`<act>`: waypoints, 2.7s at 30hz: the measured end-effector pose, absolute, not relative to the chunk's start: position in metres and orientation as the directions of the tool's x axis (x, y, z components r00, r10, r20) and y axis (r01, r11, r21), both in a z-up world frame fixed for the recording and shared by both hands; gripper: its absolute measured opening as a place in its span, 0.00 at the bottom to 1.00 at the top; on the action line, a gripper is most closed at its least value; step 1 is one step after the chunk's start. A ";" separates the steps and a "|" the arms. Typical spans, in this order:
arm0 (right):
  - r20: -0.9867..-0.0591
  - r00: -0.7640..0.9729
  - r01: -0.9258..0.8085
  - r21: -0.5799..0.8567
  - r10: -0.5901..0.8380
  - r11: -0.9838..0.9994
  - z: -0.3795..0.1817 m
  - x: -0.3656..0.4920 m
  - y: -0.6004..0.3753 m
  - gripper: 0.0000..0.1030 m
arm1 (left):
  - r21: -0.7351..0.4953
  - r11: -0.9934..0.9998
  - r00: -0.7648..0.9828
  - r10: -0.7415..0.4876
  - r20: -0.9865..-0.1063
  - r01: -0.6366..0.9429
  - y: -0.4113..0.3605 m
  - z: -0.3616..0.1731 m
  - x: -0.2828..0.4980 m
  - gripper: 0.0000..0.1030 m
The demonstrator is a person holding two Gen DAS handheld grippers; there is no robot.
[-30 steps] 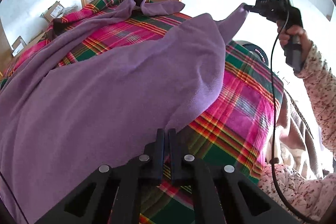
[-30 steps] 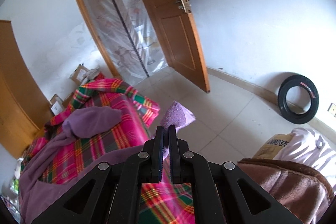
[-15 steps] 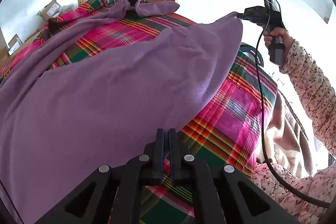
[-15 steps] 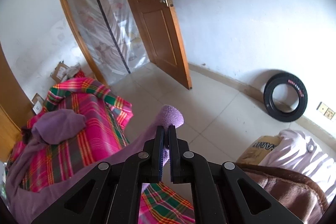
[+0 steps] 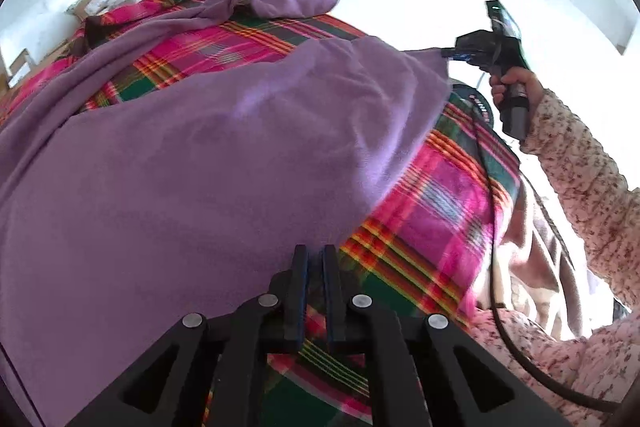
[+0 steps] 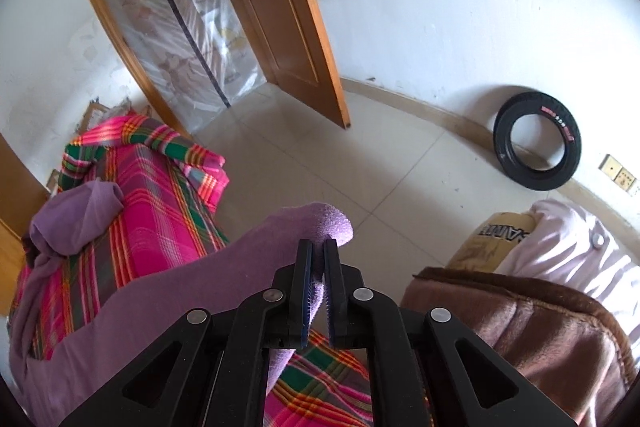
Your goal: Fold clothes
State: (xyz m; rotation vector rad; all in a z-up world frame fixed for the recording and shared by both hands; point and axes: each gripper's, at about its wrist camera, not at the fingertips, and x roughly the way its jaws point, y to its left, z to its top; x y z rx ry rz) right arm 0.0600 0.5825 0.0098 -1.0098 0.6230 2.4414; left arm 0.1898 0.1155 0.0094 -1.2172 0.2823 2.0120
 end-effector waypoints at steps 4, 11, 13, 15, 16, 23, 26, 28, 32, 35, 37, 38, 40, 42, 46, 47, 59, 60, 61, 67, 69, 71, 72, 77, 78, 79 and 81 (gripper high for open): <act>-0.740 -0.638 -0.537 0.227 0.214 -0.812 0.013 0.064 0.576 0.25 | -0.186 -0.674 -0.264 0.507 -0.820 -0.715 0.114 0.014 0.200 0.05; -0.690 -0.708 -0.398 0.217 0.148 -0.891 0.043 0.079 0.527 0.27 | -0.248 -0.727 -0.309 0.539 -0.784 -0.640 0.084 0.024 0.194 0.06; -0.688 -0.721 -0.322 0.222 0.086 -0.920 0.044 0.082 0.502 0.27 | -0.270 -0.752 -0.328 0.540 -0.775 -0.602 0.069 0.026 0.191 0.07; -0.689 -0.724 -0.241 0.231 0.016 -0.943 0.044 0.083 0.478 0.27 | -0.279 -0.772 -0.353 0.538 -0.766 -0.571 0.054 0.029 0.189 0.07; -0.691 -0.722 -0.204 0.229 -0.011 -0.952 0.043 0.084 0.465 0.27 | -0.282 -0.783 -0.369 0.535 -0.760 -0.555 0.046 0.031 0.188 0.07; -0.690 -0.694 0.049 0.237 -0.204 -0.970 0.044 0.098 0.381 0.27 | -0.317 -0.878 -0.510 0.469 -0.721 -0.359 -0.035 0.045 0.183 0.11; -0.690 -0.671 0.134 0.249 -0.273 -0.959 0.043 0.103 0.347 0.27 | -0.358 -0.911 -0.568 0.408 -0.715 -0.204 -0.084 0.045 0.182 0.20; -0.684 -0.655 0.193 0.259 -0.321 -0.946 0.040 0.105 0.322 0.27 | -0.387 -0.918 -0.592 0.359 -0.721 -0.085 -0.122 0.041 0.186 0.21; -0.692 -0.592 0.346 0.244 -0.413 -0.906 0.036 0.111 0.263 0.27 | -0.417 -0.898 -0.622 0.248 -0.743 0.141 -0.189 0.028 0.200 0.28; -0.703 -0.542 0.476 0.195 -0.461 -0.858 0.033 0.117 0.214 0.28 | -0.440 -0.858 -0.627 0.194 -0.754 0.264 -0.225 0.017 0.211 0.28; -0.708 -0.518 0.556 0.149 -0.481 -0.818 0.031 0.123 0.180 0.28 | -0.487 -0.819 -0.625 0.215 -0.751 0.303 -0.242 0.008 0.214 0.30; -0.709 -0.507 0.590 0.129 -0.490 -0.797 0.030 0.126 0.164 0.28 | -0.512 -0.799 -0.620 0.236 -0.748 0.314 -0.247 0.003 0.213 0.33; -0.716 -0.478 0.653 0.098 -0.509 -0.751 0.027 0.132 0.134 0.29 | -0.565 -0.758 -0.614 0.285 -0.736 0.325 -0.256 -0.006 0.212 0.35; -0.726 -0.443 0.704 0.081 -0.526 -0.705 0.021 0.137 0.107 0.30 | -0.621 -0.719 -0.613 0.347 -0.710 0.312 -0.259 -0.013 0.209 0.36; -0.747 -0.383 0.760 0.079 -0.543 -0.645 0.009 0.145 0.071 0.45 | -0.671 -0.669 -0.620 0.387 -0.682 0.321 -0.266 -0.017 0.201 0.40; -0.752 -0.374 0.769 0.076 -0.543 -0.635 0.006 0.146 0.066 0.45 | -0.683 -0.654 -0.622 0.396 -0.675 0.325 -0.266 -0.017 0.198 0.41; -0.789 -0.376 0.813 -0.028 -0.486 -0.582 -0.013 0.157 0.029 0.45 | -0.722 -0.594 -0.618 0.430 -0.658 0.356 -0.265 -0.028 0.189 0.13; -0.790 -0.377 0.811 -0.030 -0.484 -0.584 -0.013 0.157 0.029 0.45 | -0.726 -0.591 -0.623 0.430 -0.653 0.352 -0.264 -0.029 0.190 0.10; -0.790 -0.377 0.809 -0.027 -0.484 -0.587 -0.013 0.156 0.030 0.45 | -0.730 -0.588 -0.631 0.429 -0.646 0.348 -0.263 -0.028 0.192 0.09; -0.778 -0.396 0.786 -0.012 -0.488 -0.618 -0.014 0.152 0.035 0.37 | -0.758 -0.573 -0.680 0.422 -0.600 0.313 -0.264 -0.016 0.204 0.08; -0.776 -0.409 0.778 -0.021 -0.480 -0.628 -0.014 0.152 0.035 0.32 | -0.760 -0.565 -0.686 0.414 -0.599 0.322 -0.267 -0.016 0.204 0.08; -0.776 -0.413 0.774 -0.022 -0.477 -0.633 -0.014 0.151 0.035 0.24 | -0.765 -0.555 -0.686 0.417 -0.596 0.327 -0.268 -0.018 0.204 0.08; -0.776 -0.413 0.772 -0.021 -0.476 -0.635 -0.013 0.151 0.035 0.20 | -0.765 -0.554 -0.685 0.418 -0.597 0.329 -0.268 -0.019 0.204 0.08; -0.776 -0.411 0.782 -0.030 -0.478 -0.623 -0.013 0.156 0.032 0.19 | -0.774 -0.541 -0.690 0.421 -0.588 0.329 -0.268 -0.019 0.205 0.08; -0.776 -0.409 0.784 -0.029 -0.481 -0.620 -0.013 0.157 0.031 0.24 | -0.775 -0.538 -0.690 0.422 -0.588 0.331 -0.268 -0.019 0.205 0.08; -0.775 -0.411 0.785 -0.034 -0.480 -0.618 -0.014 0.158 0.030 0.28 | -0.777 -0.536 -0.691 0.423 -0.586 0.331 -0.268 -0.019 0.205 0.08; -0.772 -0.420 0.786 -0.047 -0.478 -0.616 -0.014 0.160 0.027 0.29 | -0.781 -0.534 -0.694 0.426 -0.580 0.325 -0.269 -0.017 0.206 0.08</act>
